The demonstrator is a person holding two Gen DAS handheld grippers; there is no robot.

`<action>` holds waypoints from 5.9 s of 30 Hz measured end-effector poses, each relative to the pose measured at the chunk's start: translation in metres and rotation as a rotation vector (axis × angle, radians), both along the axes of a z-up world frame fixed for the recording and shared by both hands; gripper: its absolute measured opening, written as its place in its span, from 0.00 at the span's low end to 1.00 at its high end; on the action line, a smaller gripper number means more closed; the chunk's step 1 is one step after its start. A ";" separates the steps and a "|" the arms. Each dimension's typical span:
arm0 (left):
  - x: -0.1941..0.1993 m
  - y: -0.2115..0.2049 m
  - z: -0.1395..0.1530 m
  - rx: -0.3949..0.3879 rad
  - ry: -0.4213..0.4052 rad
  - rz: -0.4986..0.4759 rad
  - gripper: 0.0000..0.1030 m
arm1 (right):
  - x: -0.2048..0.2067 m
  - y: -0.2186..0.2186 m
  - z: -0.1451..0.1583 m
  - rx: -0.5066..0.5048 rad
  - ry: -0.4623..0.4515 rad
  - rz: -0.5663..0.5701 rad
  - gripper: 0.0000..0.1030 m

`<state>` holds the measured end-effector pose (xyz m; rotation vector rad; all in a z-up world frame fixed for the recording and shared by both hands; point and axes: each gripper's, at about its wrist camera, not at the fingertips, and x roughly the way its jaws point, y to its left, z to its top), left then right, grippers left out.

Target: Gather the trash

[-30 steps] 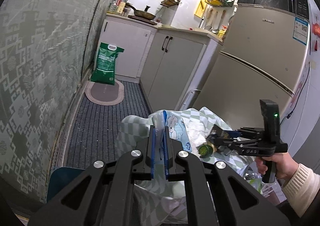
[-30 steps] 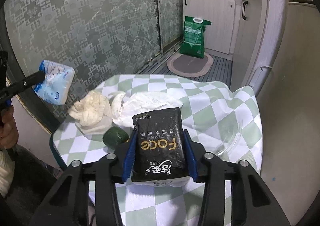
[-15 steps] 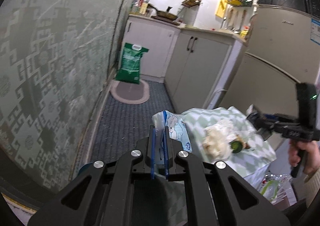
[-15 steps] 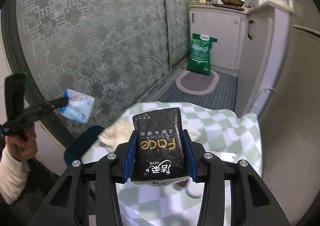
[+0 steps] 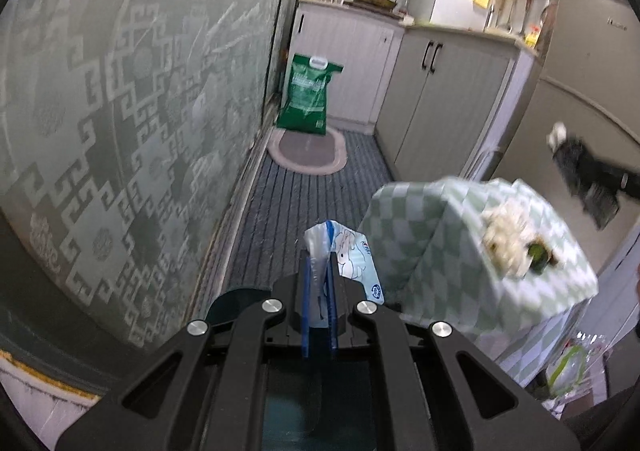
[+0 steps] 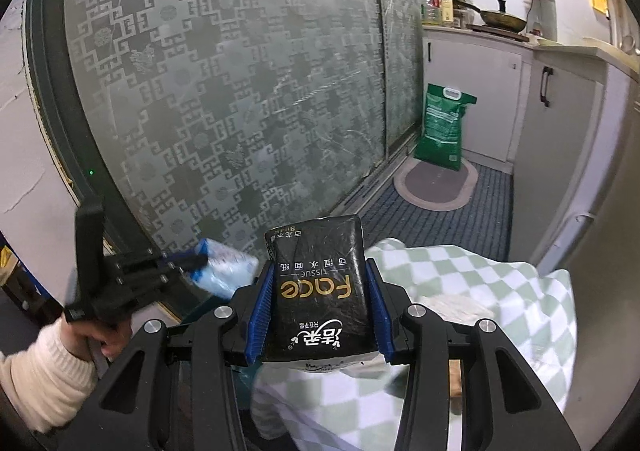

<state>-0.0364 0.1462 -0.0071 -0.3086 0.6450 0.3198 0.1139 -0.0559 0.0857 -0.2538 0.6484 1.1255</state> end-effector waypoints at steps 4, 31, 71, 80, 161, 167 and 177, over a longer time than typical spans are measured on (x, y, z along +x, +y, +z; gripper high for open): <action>-0.005 0.004 -0.017 -0.007 0.072 -0.004 0.08 | -0.013 0.022 -0.002 -0.020 0.008 0.024 0.43; 0.005 0.024 -0.107 -0.108 0.382 -0.063 0.08 | -0.050 0.118 -0.084 -0.318 0.117 0.107 0.43; -0.016 0.031 -0.038 0.020 0.045 0.045 0.20 | -0.066 0.150 -0.155 -0.515 0.207 0.178 0.43; -0.029 0.022 -0.010 0.047 -0.119 0.065 0.20 | -0.068 0.151 -0.157 -0.492 0.259 0.200 0.47; 0.121 -0.131 -0.014 0.108 -0.066 -0.285 0.21 | 0.029 -0.089 -0.057 -0.142 -0.003 -0.086 0.52; 0.114 -0.125 -0.009 0.063 -0.097 -0.283 0.19 | 0.027 -0.068 -0.066 -0.180 -0.007 -0.056 0.47; 0.094 -0.117 0.013 0.007 -0.235 -0.265 0.19 | 0.030 -0.047 -0.076 -0.215 -0.012 -0.059 0.39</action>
